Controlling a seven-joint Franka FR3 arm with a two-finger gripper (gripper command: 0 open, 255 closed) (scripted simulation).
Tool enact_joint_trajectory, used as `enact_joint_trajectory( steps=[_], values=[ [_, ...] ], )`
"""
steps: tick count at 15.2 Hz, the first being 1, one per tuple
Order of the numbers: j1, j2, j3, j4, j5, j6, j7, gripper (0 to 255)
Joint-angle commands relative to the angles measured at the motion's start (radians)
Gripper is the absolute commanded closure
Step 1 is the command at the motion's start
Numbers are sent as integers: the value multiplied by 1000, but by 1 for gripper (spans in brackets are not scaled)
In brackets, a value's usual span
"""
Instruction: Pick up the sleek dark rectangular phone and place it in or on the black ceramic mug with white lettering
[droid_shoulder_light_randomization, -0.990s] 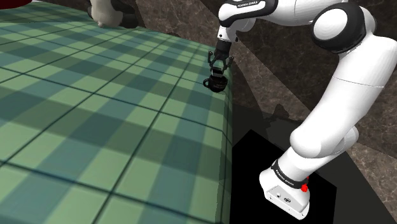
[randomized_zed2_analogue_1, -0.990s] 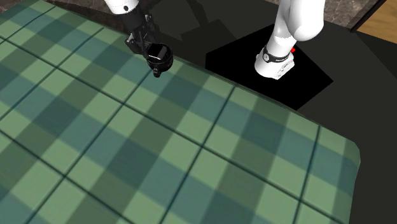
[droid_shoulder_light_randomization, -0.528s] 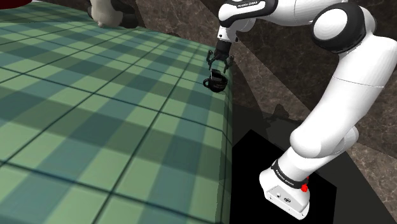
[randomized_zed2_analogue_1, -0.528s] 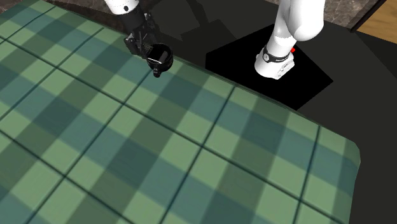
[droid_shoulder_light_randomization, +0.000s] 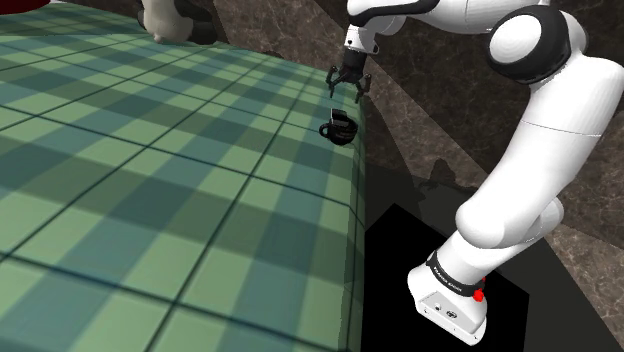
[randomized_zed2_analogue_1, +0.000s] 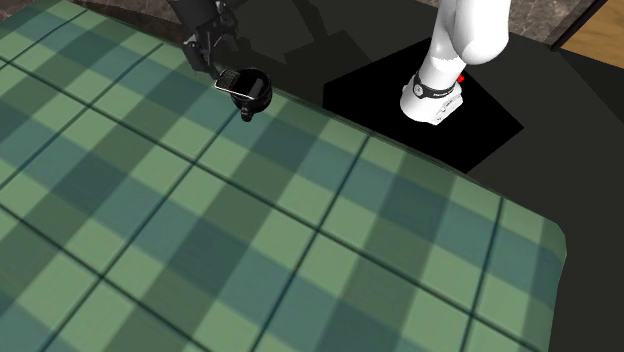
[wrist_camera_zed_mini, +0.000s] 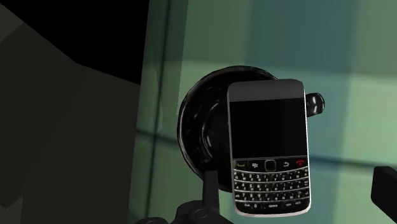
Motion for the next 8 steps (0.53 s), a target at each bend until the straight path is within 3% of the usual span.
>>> enact_joint_trajectory(
  steps=[1, 8],
  values=[
    [-1, -4, 0, 19, 0, -24, 1, 0],
    [-1, -4, 0, 18, 0, -24, 1, 0]
  ],
)
